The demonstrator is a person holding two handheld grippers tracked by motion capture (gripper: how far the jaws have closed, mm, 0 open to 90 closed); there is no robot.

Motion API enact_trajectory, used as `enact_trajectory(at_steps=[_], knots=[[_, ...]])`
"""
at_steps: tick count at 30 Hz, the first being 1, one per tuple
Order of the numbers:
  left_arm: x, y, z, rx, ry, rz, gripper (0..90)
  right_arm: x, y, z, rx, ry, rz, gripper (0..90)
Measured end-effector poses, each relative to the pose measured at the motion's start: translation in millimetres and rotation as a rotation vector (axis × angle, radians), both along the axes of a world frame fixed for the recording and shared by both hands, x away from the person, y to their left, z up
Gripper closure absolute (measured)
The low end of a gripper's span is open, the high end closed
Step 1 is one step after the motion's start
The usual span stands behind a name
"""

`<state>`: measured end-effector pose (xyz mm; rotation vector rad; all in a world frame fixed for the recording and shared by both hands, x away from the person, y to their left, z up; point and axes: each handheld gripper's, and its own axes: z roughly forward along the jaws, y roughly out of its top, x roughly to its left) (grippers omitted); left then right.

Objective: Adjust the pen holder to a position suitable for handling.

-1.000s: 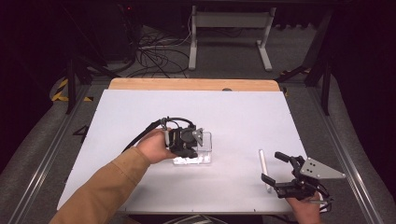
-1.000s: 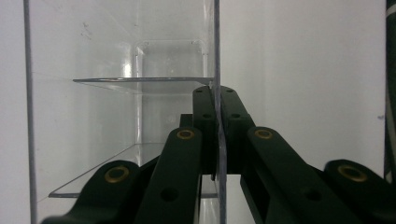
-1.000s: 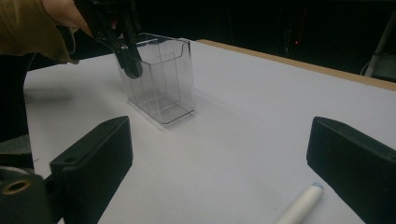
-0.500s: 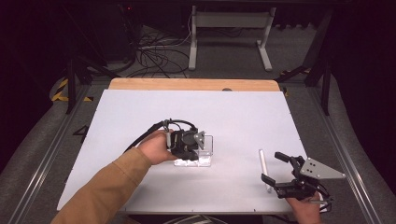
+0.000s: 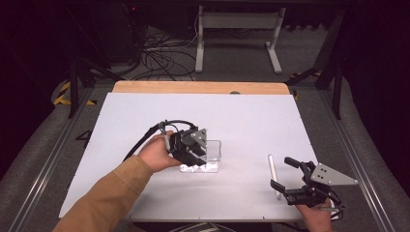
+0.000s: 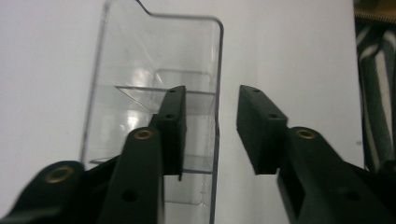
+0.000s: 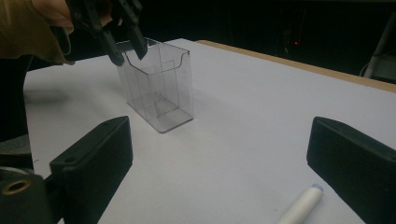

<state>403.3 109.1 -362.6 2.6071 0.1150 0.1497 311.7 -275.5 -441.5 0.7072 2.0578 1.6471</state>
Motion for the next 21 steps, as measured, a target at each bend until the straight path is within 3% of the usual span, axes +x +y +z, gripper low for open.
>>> enact_trajectory(at_steps=[9, 11, 17, 21], knots=[[-24.5, 35.6, 21.6, -0.240, -0.099, 0.082, 43.0, -1.4, 1.1, 3.5, -0.015, -0.011, -0.016, 6.8], [-26.8, 41.6, 23.3, -0.274, -0.104, 0.095, 42.1, -1.7, 1.3, 4.3, -0.017, -0.010, -0.017, 6.7], [-32.3, 50.9, 26.7, -0.327, -0.116, 0.113, 37.1, -1.9, 3.2, 6.7, -0.031, -0.021, -0.017, 5.5], [-37.3, 59.5, 27.8, -0.404, -0.117, 0.128, 32.3, -2.1, 3.7, 6.3, -0.028, -0.033, -0.037, 5.3]])
